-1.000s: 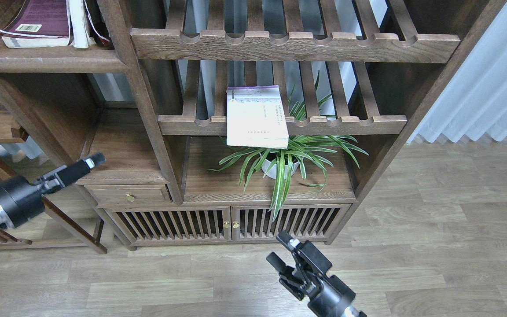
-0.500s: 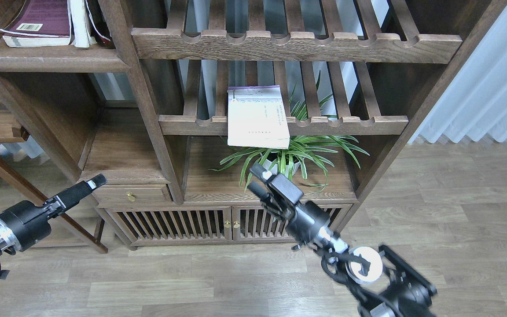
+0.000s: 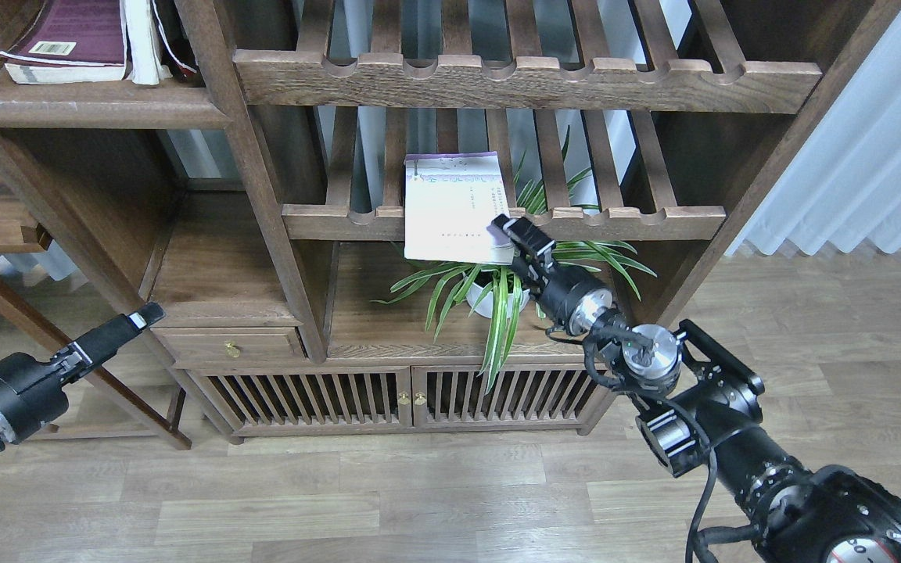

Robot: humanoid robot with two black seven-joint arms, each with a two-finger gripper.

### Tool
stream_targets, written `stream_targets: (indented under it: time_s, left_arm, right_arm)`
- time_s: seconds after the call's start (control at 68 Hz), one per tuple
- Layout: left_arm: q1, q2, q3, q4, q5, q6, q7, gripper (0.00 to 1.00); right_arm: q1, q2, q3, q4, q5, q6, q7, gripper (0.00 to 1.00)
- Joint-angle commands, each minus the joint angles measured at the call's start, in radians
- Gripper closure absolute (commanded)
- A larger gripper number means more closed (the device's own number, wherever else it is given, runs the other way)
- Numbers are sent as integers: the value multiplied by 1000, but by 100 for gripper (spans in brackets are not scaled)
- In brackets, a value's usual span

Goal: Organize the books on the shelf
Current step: 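Reach the right gripper to the white book and grasp its edge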

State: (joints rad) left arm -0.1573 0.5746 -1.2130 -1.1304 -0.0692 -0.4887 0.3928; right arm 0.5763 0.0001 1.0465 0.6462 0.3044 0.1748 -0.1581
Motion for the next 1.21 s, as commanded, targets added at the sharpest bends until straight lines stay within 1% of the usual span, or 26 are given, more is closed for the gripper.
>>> stream_targets:
  time_s: [0.0, 0.103, 0.25, 0.368, 0.515, 0.75, 0.839, 0.853, 0.897, 0.912, 0.927, 0.942, 0.971, 0.986, 1.0, 1.015, 1.03, 1.059, 1.192]
  left_arm:
    - [-1, -1, -3, 3, 0, 0, 0, 22]
    - [-4, -1, -7, 3, 0, 0, 0, 22]
    - [-2, 1, -25, 12, 0, 0, 1, 20]
    - [-2, 1, -26, 17, 0, 0, 0, 20]
    - [-2, 2, -33, 17, 0, 0, 1, 20]
    - [-4, 1, -33, 23, 0, 0, 3, 19]
    - [-4, 1, -34, 21, 0, 0, 1, 19]
    - [-4, 1, -34, 21, 0, 0, 1, 19]
    - [-4, 1, -34, 21, 0, 0, 1, 19]
    - [-4, 1, -34, 21, 0, 0, 1, 19]
    - [-4, 2, -34, 23, 0, 0, 1, 19]
    - [-4, 1, -34, 21, 0, 0, 1, 19]
    - [-4, 2, -34, 21, 0, 0, 1, 19]
    - [-4, 2, -36, 21, 0, 0, 1, 19]
    - [-4, 2, -36, 21, 0, 0, 1, 19]
    - [-4, 2, -39, 23, 0, 0, 1, 18]
    - [-2, 2, -45, 23, 0, 0, 1, 18]
    - [-2, 2, -49, 23, 0, 0, 1, 18]
    - [-2, 2, -59, 23, 0, 0, 1, 17]
  right_arm:
    - [5, 0, -8, 0, 5, -3, 3, 0]
    - [-1, 0, -37, -2, -1, -1, 3, 0]
    - [-1, 0, -131, 24, 5, 11, -3, 0]
    - [0, 0, -175, 20, 1, -4, 5, 0]
    - [5, 0, -160, 4, 5, -18, 11, 1]
    - [5, 0, -151, 10, 8, -14, 20, 13]
    - [8, 0, -148, 16, 12, -11, 28, 25]
    - [8, 0, -145, 18, 13, -11, 29, 30]
    - [8, 0, -137, 21, 19, -8, 31, 42]
    - [8, 0, -128, 23, 25, -1, 31, 48]
    - [8, 0, -122, 23, 30, 2, 31, 52]
    - [7, 0, -109, 27, 44, 14, 31, 60]
    - [7, 0, -102, 30, 56, 26, 31, 68]
    - [7, 0, -99, 35, 73, 47, 31, 83]
    - [7, 0, -98, 36, 77, 55, 31, 88]
    - [5, 0, -97, 39, 90, 77, 31, 99]
    - [7, 0, -106, 33, 102, 101, 20, 97]
    - [7, 0, -114, 33, 104, 104, 17, 97]
    - [5, 0, -132, 33, 104, 112, 17, 97]
